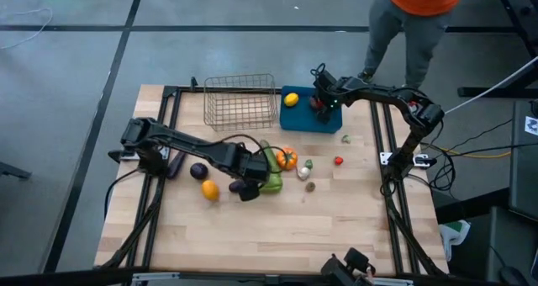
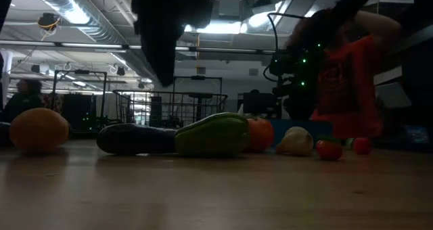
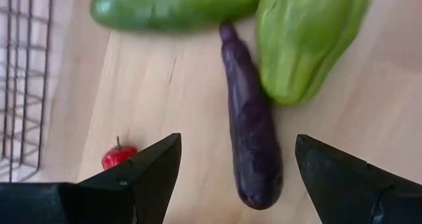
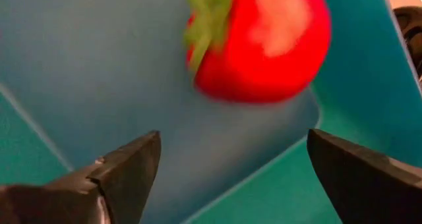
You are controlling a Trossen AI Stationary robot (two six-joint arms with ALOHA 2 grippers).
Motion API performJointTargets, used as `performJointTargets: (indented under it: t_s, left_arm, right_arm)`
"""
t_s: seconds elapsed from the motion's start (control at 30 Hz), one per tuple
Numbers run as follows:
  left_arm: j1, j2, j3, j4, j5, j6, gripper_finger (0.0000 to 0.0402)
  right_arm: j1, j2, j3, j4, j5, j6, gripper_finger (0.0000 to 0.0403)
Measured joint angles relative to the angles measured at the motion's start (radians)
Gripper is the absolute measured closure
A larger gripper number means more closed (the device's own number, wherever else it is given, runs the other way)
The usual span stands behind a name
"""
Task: Sort produce into baskets
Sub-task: Put the left eggplant into the wire basket
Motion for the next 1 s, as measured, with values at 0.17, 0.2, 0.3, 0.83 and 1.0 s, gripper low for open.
performJointTargets:
  t_s: [0.17, 0.2, 0.3, 0.83, 1.0]
  left_arm:
    - [0.000, 0.057, 0.000, -0.008, 0.021, -0.018, 0.0109]
    - [0.000, 0.065, 0.000, -0.007, 0.031, -0.018, 0.0109]
    - [-0.001, 0.094, 0.000, -0.007, 0.052, -0.016, 0.0109]
    - [0.022, 0.236, 0.000, 0.017, 0.057, 0.096, 0.0109]
    - [0.030, 0.258, 0.000, 0.017, 0.062, 0.136, 0.0122]
  right_arm:
    - [0.000, -0.050, 0.000, -0.012, -0.001, -0.002, 0.0026]
    - [0.000, -0.064, 0.000, -0.013, 0.000, -0.002, 0.0026]
    - [0.000, -0.117, 0.000, -0.027, -0.007, -0.003, 0.0027]
    - [0.034, -0.447, 0.000, -0.121, -0.270, 0.058, 0.0027]
    - [0.134, -0.503, 0.000, -0.130, -0.324, 0.066, 0.0027]
